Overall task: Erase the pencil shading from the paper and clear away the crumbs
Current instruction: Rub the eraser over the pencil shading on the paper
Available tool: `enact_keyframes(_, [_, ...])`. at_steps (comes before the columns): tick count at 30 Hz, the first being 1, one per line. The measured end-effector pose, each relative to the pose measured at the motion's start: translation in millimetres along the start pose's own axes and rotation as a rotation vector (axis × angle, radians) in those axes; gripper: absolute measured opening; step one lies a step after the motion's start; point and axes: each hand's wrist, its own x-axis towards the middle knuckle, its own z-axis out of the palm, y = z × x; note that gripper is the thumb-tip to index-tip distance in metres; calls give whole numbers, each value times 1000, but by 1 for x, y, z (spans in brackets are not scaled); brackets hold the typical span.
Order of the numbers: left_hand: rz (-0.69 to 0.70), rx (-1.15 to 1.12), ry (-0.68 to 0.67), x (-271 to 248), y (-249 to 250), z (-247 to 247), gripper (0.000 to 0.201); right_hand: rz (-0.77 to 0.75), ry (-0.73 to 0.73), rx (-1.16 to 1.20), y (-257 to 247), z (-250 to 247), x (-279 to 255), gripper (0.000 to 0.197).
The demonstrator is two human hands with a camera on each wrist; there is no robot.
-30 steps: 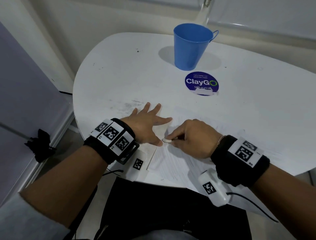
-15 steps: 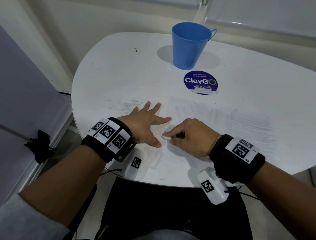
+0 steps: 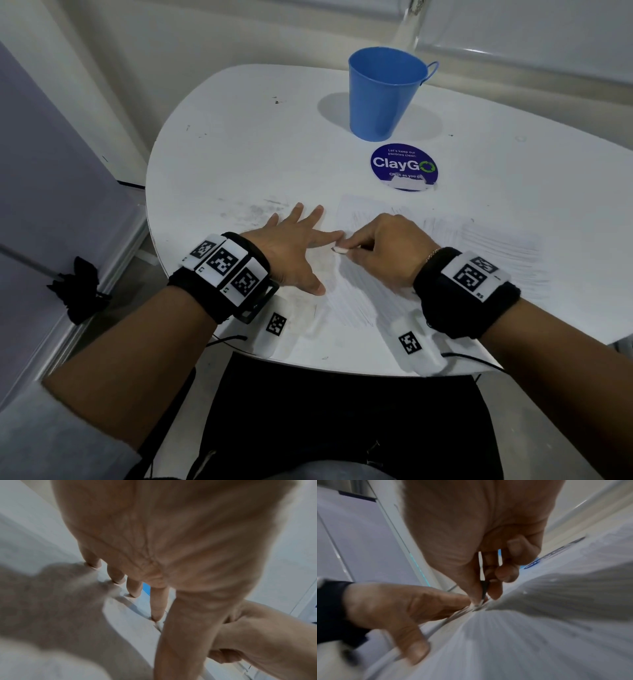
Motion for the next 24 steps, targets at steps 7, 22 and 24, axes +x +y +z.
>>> enact_keyframes(7, [-2,4,3,1,-2,0,101,0,-2,-62,-5,-2,0,18])
enact_keyframes(22, [0,19,12,2,-2,1,99,-44,31,-207,-7,-1,0,22])
enact_keyframes(24, [3,25,11,2,-2,1,99,-37,6,-187,-6,-1,0,20])
